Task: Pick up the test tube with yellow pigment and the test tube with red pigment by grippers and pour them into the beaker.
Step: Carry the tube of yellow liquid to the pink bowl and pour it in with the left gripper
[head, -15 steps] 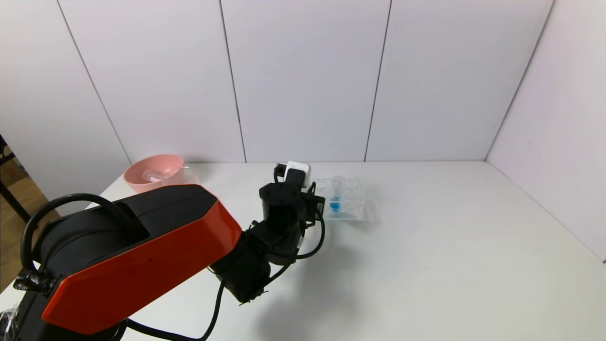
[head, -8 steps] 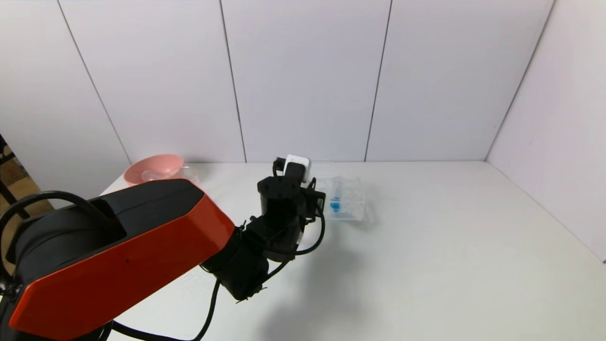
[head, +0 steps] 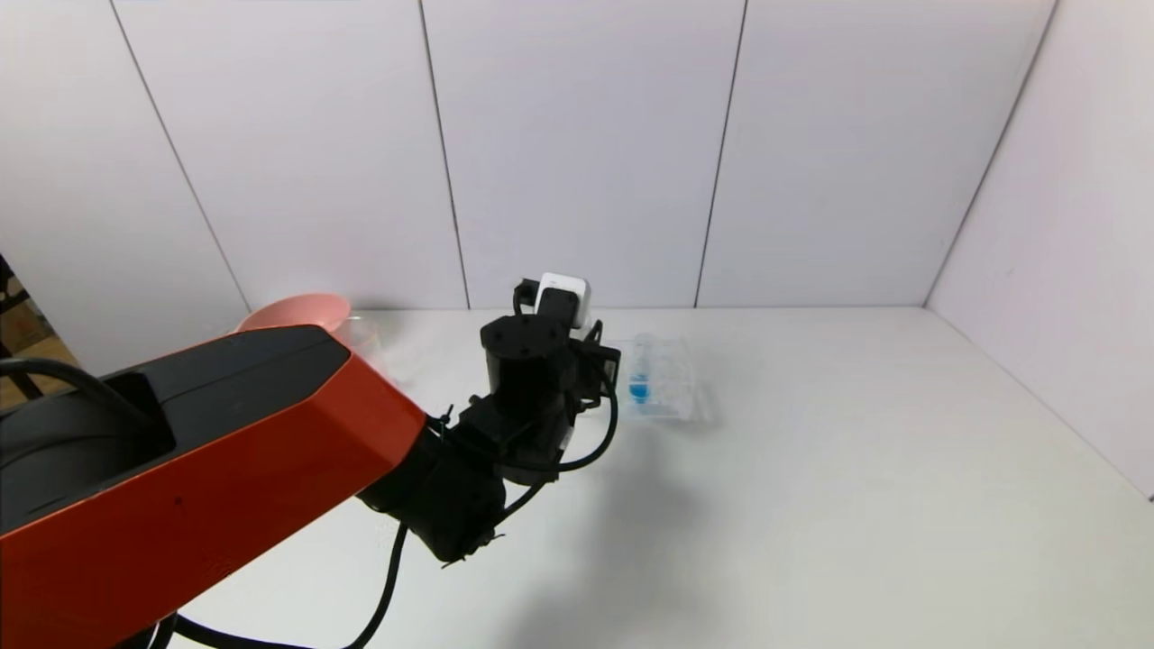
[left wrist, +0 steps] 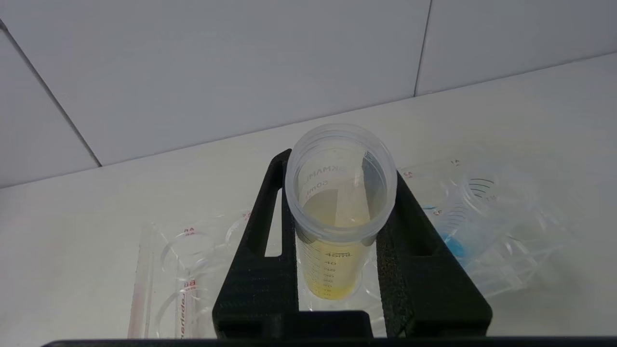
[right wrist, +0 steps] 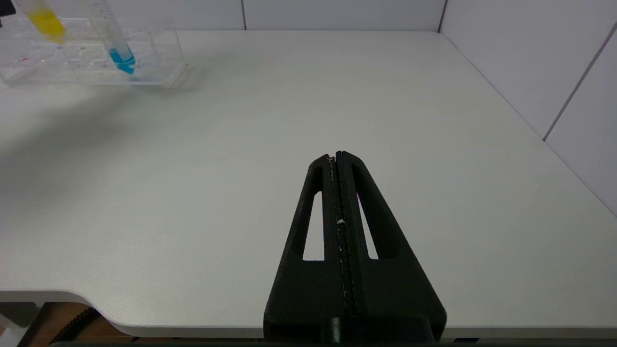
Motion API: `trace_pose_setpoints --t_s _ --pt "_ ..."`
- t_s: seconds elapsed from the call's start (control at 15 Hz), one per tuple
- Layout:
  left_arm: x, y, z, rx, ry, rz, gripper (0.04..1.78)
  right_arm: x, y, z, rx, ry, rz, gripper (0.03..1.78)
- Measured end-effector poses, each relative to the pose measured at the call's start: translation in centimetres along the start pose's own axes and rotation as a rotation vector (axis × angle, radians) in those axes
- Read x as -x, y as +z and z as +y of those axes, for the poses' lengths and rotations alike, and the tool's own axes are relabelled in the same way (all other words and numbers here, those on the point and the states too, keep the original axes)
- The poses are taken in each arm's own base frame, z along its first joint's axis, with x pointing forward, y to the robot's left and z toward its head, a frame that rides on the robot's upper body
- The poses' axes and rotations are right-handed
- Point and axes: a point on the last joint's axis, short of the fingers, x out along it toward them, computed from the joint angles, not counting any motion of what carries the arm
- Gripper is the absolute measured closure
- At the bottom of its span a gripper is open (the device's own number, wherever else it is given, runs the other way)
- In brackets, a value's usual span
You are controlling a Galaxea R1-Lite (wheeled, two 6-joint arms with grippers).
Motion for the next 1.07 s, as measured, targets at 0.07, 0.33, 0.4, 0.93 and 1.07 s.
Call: trace_pose_setpoints --t_s 0.07,0.33,0.4,0.93,1.07 --pt "0.0 0.1 0.0 0.002 -0.001 -0.004 1.35 0.0 0.0 0.0 0.0 0.0 0.0 1.7" --pt "0.2 0.8 -0.1 0.007 -0.015 -0.015 1.35 0.0 0.0 0.0 0.0 0.0 0.0 1.7" --pt "0.2 1.0 -0.1 0.009 -0.022 -0.022 1.35 0.0 0.0 0.0 0.0 0.0 0.0 1.7" --pt "1.1 3.0 0.4 0.005 -0.039 -0.056 1.35 0.0 0.0 0.0 0.0 0.0 0.0 1.7" --pt "1.7 4.2 0.7 -0.002 -0.071 -0.067 1.35 0.0 0.0 0.0 0.0 0.0 0.0 1.7"
